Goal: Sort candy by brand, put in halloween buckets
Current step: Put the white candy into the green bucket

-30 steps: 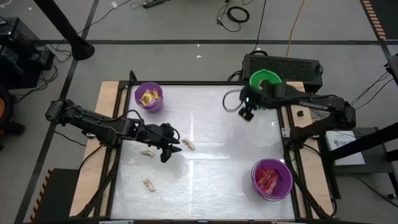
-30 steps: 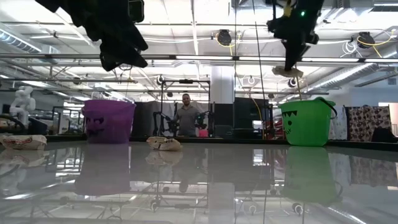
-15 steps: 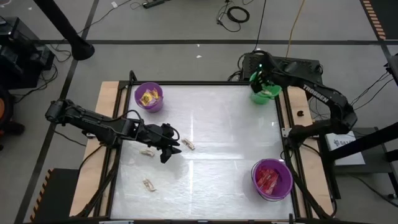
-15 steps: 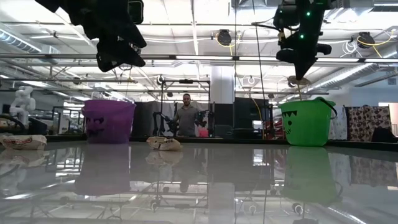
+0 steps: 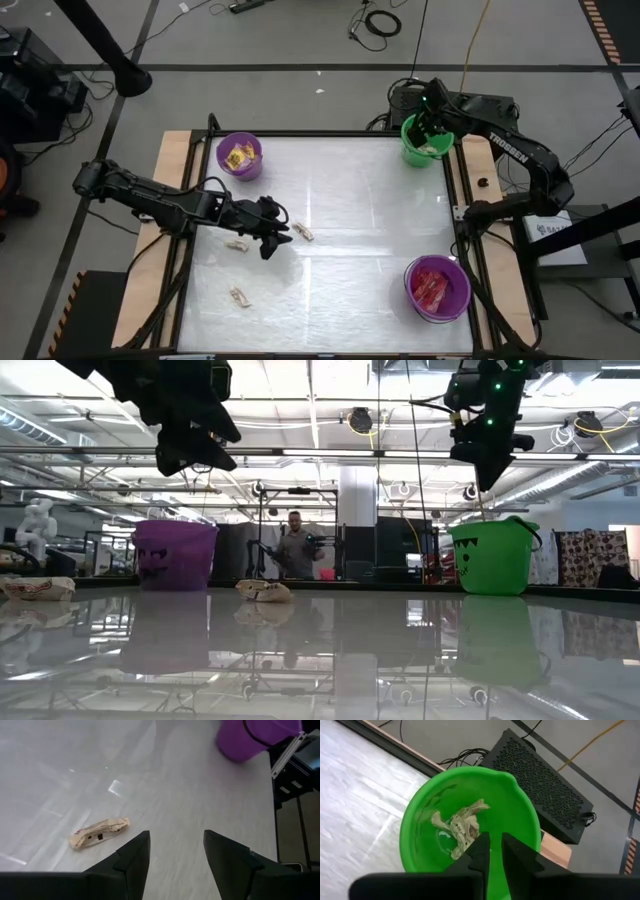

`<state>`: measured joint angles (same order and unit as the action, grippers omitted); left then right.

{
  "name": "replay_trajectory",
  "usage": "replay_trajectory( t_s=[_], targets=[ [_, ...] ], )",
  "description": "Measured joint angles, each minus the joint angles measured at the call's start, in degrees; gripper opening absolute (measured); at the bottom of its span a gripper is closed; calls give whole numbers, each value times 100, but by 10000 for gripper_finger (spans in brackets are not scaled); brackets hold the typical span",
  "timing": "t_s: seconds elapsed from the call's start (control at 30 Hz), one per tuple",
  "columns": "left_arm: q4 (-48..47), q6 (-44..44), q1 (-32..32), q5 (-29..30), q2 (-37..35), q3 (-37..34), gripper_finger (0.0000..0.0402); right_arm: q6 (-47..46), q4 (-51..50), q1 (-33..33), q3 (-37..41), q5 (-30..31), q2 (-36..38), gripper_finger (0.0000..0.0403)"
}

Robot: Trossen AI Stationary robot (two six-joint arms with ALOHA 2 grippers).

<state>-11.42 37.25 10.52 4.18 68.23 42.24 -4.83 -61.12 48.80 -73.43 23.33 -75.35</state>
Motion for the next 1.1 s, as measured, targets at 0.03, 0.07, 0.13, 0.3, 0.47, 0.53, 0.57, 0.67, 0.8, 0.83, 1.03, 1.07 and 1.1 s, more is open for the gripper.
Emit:
replay_trajectory(
  t_s=[0.03, 0.07, 0.13, 0.3, 0.47, 0.53, 0.57, 0.67, 0.8, 0.83, 1.03, 1.07, 1.1],
  targets=[
    [0, 1, -1, 24, 0, 0, 191, 10, 7, 0, 0, 1, 0, 44],
    [0, -1, -1, 41, 0, 0, 191, 26, 16, 0, 0, 3, 0, 49],
    [0, -1, -1, 49, 0, 0, 191, 60, 49, 0, 0, 0, 0, 58],
    [-4, -1, -1, 32, 0, 0, 191, 61, 234, 0, 0, -562, 0, 78],
    [-30, -1, 1, -71, 0, 2, 191, -55, 515, -83, 1, -2015, 0, 89],
    [-43, -4, 0, -120, 0, 2, 191, -246, 704, -193, 2, -2618, 0, 91],
    [-71, -4, 1, -172, -2, 3, 191, -321, 832, -265, 2, -2988, 0, 91],
    [-245, -4, 0, -263, -2, 4, 191, -514, 1307, -571, 4, -4176, 0, 91],
    [-491, -6, -1, -311, -4, 6, 191, -782, 2214, -1249, 4, -4728, 0, 91],
    [-605, -8, -1, -349, -4, 7, 191, -782, 2434, -1453, 4, -4724, 0, 91],
    [-1824, -1, 4, -438, -4, 7, 191, -410, 3758, -2692, 4, -4321, -238, 91],
    [-2068, -1, 17, -468, -4, 7, 191, -314, 3954, -2893, 7, -4216, -357, 91],
    [-2307, 0, 43, -482, -4, 7, 191, -220, 4193, -3073, 7, -4153, -479, 91]
  ],
)
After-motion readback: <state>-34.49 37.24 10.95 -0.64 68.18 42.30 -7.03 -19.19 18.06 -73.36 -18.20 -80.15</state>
